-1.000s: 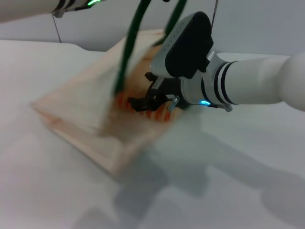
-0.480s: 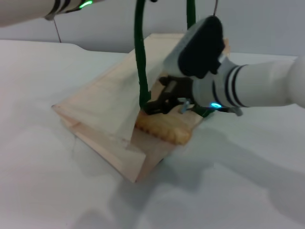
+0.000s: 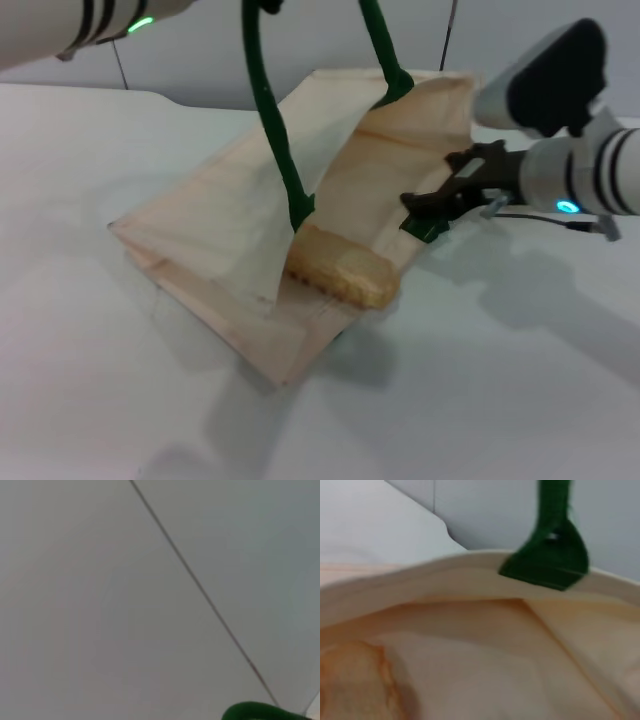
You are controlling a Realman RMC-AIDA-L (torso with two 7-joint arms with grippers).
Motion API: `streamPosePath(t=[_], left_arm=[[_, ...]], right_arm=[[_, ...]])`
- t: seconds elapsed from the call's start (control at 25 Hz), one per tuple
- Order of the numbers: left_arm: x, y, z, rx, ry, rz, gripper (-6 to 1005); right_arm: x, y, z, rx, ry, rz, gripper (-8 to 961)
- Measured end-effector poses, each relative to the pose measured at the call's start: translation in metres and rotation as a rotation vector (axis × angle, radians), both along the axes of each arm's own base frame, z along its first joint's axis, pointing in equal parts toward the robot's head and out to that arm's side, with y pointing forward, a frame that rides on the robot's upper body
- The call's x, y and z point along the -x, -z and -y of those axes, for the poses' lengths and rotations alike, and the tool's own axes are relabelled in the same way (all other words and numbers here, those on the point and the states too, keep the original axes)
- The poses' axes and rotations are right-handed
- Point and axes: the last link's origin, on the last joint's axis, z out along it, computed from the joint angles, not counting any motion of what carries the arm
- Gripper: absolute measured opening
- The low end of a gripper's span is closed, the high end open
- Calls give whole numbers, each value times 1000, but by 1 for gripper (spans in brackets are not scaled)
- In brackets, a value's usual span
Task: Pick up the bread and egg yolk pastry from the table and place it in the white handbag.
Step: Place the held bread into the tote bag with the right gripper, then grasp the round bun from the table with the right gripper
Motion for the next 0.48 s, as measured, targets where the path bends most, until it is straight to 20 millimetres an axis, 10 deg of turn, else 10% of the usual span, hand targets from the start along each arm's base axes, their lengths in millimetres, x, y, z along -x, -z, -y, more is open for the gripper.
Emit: streamPosePath(t=[0.48], left_arm=[[15,-7,-2,-38,-58,13,117]], right_arm=[[-8,-22,6,-22,25,-4,877]])
